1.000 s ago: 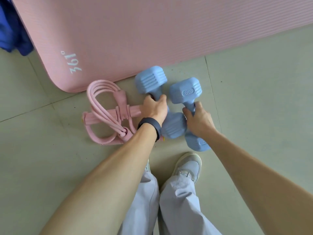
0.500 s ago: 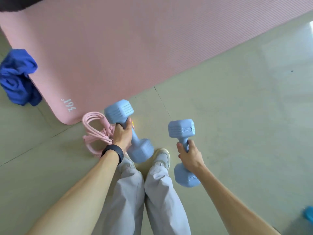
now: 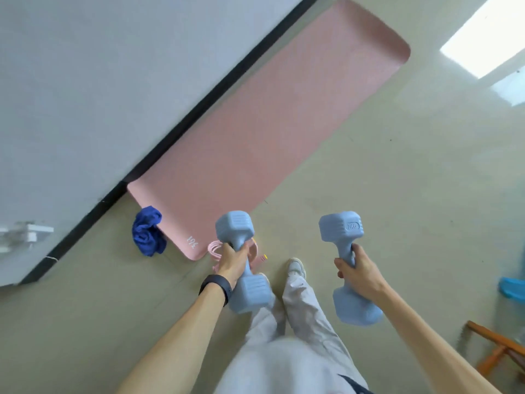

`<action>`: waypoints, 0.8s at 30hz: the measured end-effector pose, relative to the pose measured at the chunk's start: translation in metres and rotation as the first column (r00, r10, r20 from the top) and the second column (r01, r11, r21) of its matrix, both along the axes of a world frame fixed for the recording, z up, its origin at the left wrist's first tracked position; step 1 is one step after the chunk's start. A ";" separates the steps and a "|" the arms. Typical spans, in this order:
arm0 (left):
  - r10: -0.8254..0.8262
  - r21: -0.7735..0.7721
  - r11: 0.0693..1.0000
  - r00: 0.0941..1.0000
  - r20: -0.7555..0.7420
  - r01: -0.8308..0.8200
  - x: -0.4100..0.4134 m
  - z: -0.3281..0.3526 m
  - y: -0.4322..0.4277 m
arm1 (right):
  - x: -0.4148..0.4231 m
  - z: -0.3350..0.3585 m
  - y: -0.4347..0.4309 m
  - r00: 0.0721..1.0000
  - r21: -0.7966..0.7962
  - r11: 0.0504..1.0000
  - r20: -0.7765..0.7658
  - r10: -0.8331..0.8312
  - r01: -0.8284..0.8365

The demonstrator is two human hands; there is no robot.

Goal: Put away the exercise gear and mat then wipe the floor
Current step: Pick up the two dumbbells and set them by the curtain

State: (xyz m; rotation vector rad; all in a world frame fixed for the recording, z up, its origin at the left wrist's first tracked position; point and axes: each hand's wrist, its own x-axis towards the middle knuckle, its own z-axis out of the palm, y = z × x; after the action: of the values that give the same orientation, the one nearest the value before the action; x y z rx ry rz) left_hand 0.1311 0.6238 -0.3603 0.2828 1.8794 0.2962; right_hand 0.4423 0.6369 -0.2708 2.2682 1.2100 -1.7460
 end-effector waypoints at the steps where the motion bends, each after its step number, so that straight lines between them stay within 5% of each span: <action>1: -0.048 0.050 0.998 0.999 0.010 0.047 0.009 0.057 0.015 | 0.002 0.023 -0.002 1.000 0.039 0.999 -0.007 -0.026 0.026; 4: -0.169 0.172 0.972 0.985 0.035 0.161 0.026 0.146 0.039 | 0.010 0.081 -0.006 0.995 0.147 0.984 -0.043 -0.095 0.101; 12: -0.463 0.422 0.787 0.883 -0.076 0.449 0.084 0.252 0.134 | 0.060 0.185 0.024 0.976 0.371 0.909 -0.168 -0.136 0.191; 24: -0.527 0.604 0.658 0.848 -0.056 0.449 0.299 0.336 0.328 | 0.265 0.267 0.182 0.956 0.574 0.765 -0.151 -0.253 0.293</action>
State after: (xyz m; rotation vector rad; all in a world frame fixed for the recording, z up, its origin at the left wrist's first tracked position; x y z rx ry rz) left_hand 0.4303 0.9517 -0.0242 1.1681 1.4590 0.5185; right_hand 0.7075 0.8194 -0.0037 2.8792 1.7152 -1.7081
